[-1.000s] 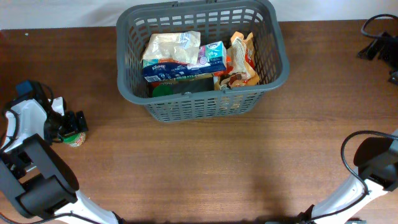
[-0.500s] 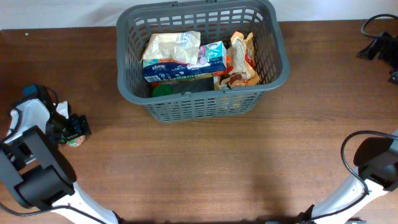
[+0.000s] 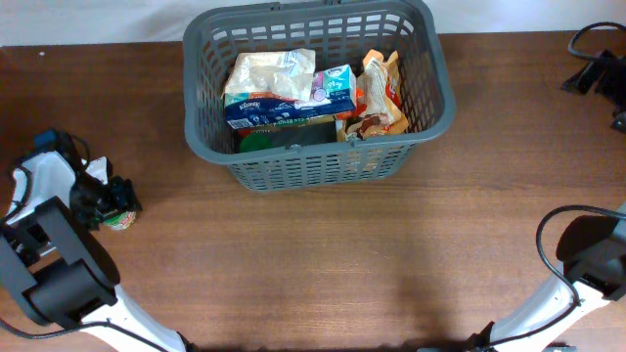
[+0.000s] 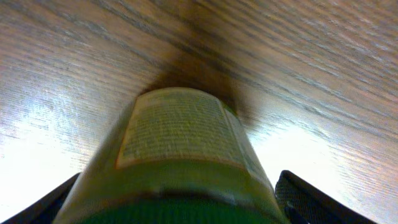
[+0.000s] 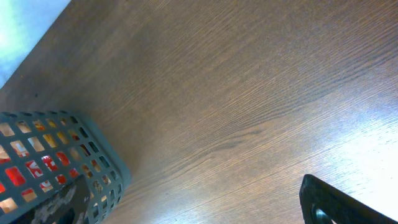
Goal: Pack container
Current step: 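Grasp the second green-lidded jar on the table with the left gripper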
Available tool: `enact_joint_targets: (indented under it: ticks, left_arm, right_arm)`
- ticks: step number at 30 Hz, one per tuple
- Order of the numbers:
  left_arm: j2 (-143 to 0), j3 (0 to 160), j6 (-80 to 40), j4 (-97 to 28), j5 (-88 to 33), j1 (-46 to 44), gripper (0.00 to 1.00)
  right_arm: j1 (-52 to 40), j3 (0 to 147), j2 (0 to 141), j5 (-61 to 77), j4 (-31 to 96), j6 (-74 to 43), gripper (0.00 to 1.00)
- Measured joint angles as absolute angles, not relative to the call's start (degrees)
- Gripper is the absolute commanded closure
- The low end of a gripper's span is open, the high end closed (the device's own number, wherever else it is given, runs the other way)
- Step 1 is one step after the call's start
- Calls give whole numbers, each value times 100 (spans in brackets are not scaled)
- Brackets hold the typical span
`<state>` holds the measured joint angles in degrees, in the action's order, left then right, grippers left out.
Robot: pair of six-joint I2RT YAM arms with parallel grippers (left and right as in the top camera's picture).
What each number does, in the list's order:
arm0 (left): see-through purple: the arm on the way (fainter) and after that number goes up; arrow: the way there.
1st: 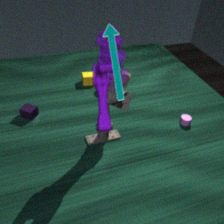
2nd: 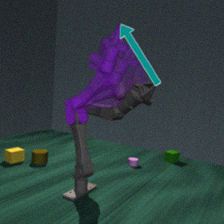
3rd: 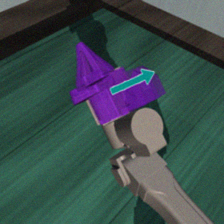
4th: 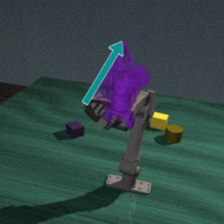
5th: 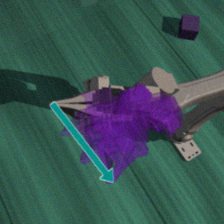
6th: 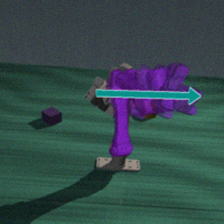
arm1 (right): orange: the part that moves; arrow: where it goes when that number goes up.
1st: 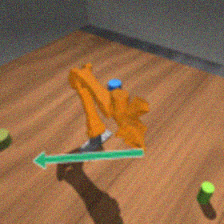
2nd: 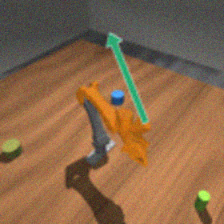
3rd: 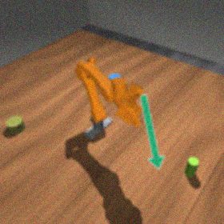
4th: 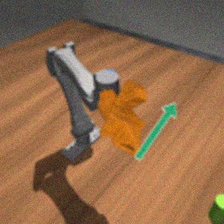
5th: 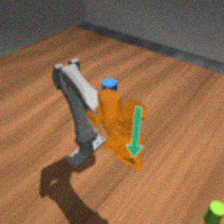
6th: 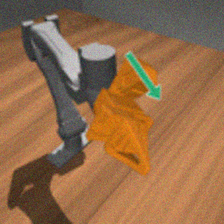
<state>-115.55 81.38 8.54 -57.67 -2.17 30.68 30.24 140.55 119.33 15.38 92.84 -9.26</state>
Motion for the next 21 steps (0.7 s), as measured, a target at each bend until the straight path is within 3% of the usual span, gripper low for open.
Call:
enact_joint_targets:
  ticks: [2, 3, 4, 6, 9, 14, 16, 21]
  left_arm:
    - [-11583, 8440, 840, -6112, -263, 3068, 45]
    - [-11585, 8617, 823, -6311, -281, 3068, 65]
    - [-11585, 8842, 864, -6473, -294, 3068, 70]
    - [-11607, 9297, 891, -6882, -320, 3068, 69]
    - [-11625, 10162, 934, -7472, -320, 3068, 52]
    - [-11620, 10626, 985, -7583, -325, 3068, 50]
    - [-11622, 10624, 987, -7631, -325, 3068, 52]
    - [-11625, 10624, 1033, -7629, -320, 3068, 76]
  right_arm:
    - [3024, 14055, 11933, 1538, 9284, -923, 1]
    - [3024, 14055, 11933, 1538, 9284, -928, 1]
    - [3024, 14053, 11933, 1538, 9284, -928, 1]
    - [3024, 14055, 11933, 1535, 9284, -930, 1]
    - [3024, 14055, 11933, 1535, 9286, -928, 1]
    - [3024, 14055, 11933, 1535, 9284, -926, 1]
    - [3024, 14055, 11933, 1538, 9284, -928, 1]
    - [3024, 14055, 11933, 1538, 9284, -928, 1]
